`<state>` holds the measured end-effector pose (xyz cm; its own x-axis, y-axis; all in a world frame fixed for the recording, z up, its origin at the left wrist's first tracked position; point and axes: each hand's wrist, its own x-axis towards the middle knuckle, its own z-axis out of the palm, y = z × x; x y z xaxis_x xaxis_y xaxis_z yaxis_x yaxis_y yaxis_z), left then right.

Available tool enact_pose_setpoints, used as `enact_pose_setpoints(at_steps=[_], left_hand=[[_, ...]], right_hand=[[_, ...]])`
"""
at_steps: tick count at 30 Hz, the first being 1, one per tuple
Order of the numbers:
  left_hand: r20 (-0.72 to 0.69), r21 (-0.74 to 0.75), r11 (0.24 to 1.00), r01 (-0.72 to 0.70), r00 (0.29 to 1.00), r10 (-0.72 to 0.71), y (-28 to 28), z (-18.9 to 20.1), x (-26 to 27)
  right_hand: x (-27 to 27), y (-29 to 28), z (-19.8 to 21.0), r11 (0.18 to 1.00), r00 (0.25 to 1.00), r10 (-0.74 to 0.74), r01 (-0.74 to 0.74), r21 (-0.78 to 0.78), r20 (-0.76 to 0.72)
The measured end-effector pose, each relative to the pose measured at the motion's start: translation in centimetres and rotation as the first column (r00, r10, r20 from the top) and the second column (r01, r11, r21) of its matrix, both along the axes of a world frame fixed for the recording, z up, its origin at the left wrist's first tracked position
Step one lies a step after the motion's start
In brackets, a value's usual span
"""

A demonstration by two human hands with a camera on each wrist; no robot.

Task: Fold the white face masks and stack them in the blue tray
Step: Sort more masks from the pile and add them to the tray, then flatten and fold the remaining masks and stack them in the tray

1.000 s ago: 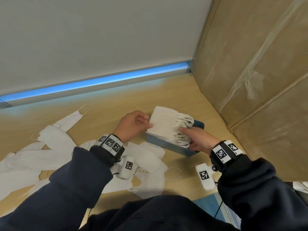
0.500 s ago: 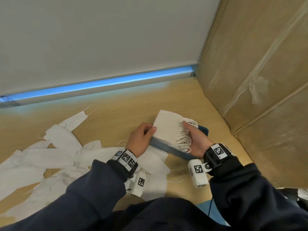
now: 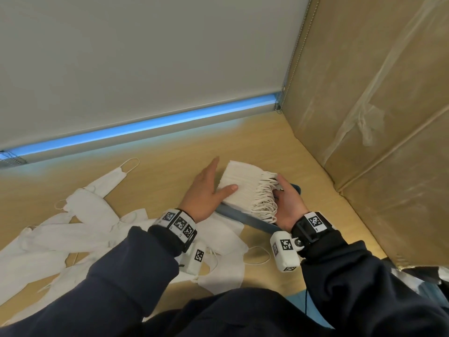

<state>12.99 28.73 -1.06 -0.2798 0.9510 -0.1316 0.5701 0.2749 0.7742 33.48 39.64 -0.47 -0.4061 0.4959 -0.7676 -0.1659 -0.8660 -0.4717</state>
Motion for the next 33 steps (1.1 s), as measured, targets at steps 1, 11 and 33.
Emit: enact_pose_setpoints(at_steps=[1, 11, 33], left_hand=[[-0.167, 0.036, 0.996, 0.087, 0.983, -0.08, 0.6, 0.6, 0.2], [-0.557, -0.354, 0.77, 0.531, 0.541, -0.63, 5.4, 1.1, -1.5], [-0.534, -0.315, 0.816, 0.484, 0.621, -0.574, 3.7, 0.4, -0.8]], right_hand=[[-0.1, 0.0, 0.0, 1.0, 1.0, -0.006, 0.006, 0.01, 0.001], [0.2, 0.2, -0.6, 0.999, 0.999, 0.015, -0.015, 0.028, -0.029], [-0.6, 1.7, -0.8, 0.999, 0.999, 0.024, -0.022, 0.031, -0.043]])
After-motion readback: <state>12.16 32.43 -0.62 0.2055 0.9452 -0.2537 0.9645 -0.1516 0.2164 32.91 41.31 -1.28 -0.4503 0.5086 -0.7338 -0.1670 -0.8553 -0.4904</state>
